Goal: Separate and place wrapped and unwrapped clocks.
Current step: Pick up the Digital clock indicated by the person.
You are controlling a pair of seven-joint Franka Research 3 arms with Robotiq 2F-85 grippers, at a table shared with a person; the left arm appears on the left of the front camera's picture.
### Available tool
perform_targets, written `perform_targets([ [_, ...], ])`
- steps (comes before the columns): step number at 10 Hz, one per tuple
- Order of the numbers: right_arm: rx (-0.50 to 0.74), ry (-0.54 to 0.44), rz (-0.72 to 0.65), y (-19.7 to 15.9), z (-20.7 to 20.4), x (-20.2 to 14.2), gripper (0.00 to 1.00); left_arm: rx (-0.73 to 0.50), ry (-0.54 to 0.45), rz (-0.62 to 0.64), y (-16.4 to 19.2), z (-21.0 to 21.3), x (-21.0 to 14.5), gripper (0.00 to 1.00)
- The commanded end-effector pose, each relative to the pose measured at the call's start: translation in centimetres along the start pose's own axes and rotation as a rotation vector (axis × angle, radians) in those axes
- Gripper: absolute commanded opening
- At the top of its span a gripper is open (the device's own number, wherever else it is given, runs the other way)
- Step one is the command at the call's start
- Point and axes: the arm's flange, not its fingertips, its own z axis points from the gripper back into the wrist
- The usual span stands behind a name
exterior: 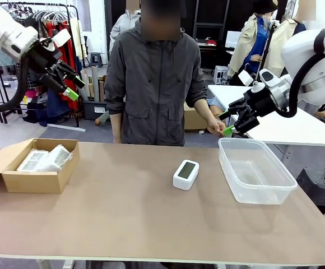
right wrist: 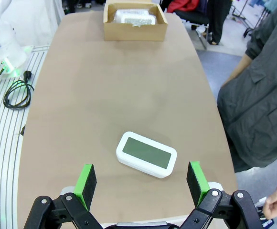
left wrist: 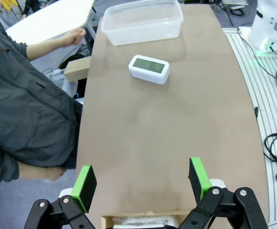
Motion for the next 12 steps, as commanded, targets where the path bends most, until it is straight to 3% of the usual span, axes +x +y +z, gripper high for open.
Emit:
perform_targets([
  [1,-0.008,0.004,0.008,0.05,0.15,0.07,1.0,-0.005,-0.001,-0.003,-0.06,0.1,0.14,1.0],
  [12,-0.008,0.004,0.008,0.05,0.15,0.07,1.0,-0.005,-0.001,-0.003,-0.06,0.1,0.14,1.0],
])
